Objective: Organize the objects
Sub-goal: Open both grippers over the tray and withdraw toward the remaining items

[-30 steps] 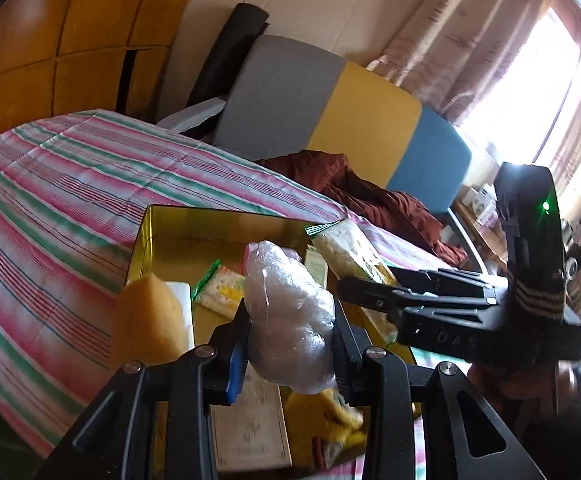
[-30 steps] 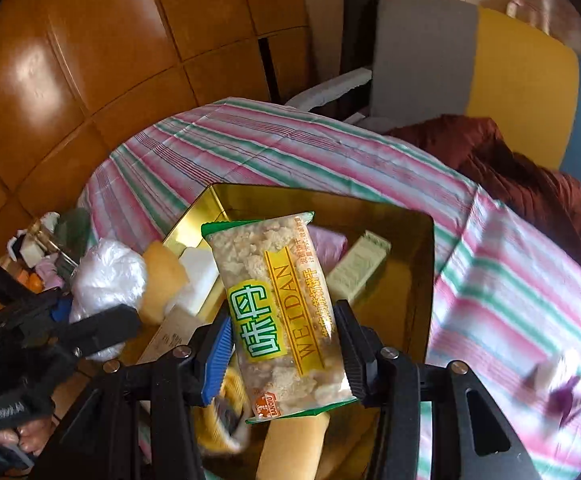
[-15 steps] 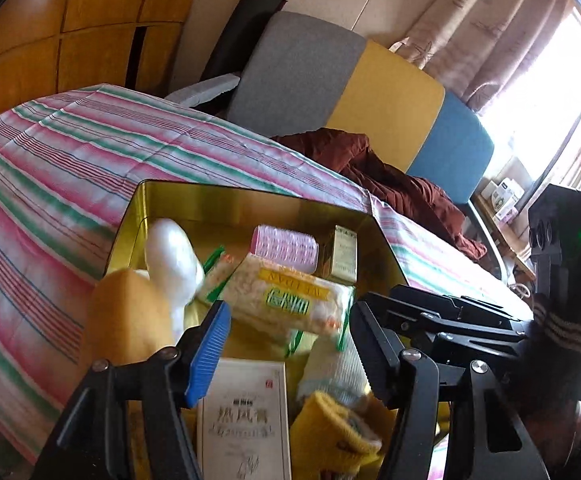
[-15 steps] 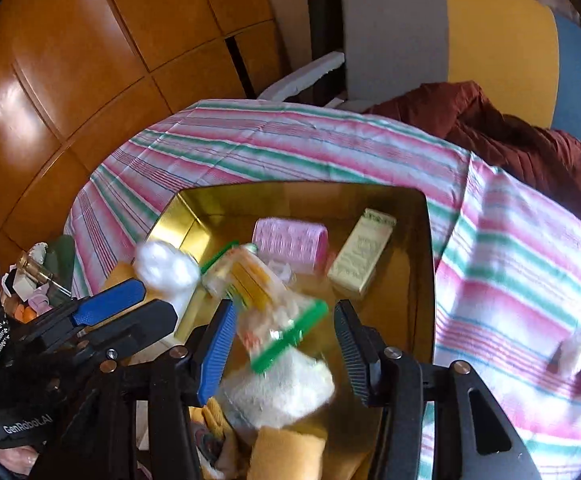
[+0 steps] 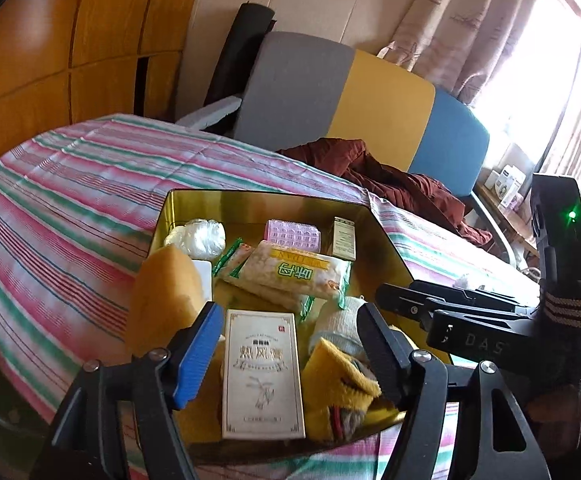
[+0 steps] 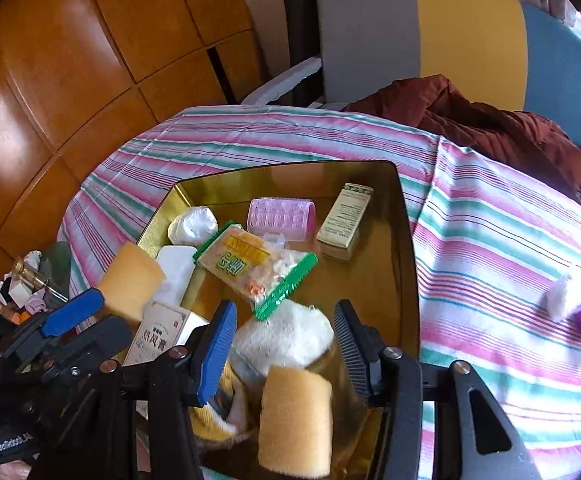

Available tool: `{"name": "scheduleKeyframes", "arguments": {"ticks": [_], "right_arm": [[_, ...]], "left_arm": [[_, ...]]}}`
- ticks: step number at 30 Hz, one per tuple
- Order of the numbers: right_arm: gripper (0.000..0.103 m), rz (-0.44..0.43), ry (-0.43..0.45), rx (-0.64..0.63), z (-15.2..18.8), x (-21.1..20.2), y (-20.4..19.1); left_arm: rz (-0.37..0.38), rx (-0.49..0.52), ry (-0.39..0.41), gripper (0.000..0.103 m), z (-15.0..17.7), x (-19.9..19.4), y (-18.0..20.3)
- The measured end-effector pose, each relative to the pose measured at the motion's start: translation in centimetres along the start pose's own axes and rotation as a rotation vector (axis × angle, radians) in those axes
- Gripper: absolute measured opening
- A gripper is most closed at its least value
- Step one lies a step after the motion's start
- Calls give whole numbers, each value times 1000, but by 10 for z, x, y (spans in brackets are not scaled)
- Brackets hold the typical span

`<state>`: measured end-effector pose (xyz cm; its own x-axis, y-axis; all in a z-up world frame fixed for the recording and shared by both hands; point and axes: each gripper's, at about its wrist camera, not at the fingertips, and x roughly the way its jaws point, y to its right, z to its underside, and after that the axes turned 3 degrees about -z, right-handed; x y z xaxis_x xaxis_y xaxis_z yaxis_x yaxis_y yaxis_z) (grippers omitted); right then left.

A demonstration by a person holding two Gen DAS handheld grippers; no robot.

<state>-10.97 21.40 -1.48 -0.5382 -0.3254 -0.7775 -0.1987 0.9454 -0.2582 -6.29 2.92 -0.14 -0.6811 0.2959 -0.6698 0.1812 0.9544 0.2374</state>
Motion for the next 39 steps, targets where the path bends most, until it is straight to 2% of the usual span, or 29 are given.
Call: {"name": "scheduleKeyframes", "arguments": {"ticks": [10, 17, 29, 39], "right_arm": [[51, 46, 33, -22, 22, -22, -10], [51, 79, 53, 3, 34, -37, -1], [51, 148, 68, 82, 55, -60, 45], [51, 221, 53, 183, 67, -75, 106]], "left_arm": [[2, 56, 24, 72, 11, -21, 14], [2, 116, 24, 72, 19, -26, 31], [15, 223, 8, 75, 32, -29, 67], [39, 292, -23, 76, 38, -21, 91]]}}
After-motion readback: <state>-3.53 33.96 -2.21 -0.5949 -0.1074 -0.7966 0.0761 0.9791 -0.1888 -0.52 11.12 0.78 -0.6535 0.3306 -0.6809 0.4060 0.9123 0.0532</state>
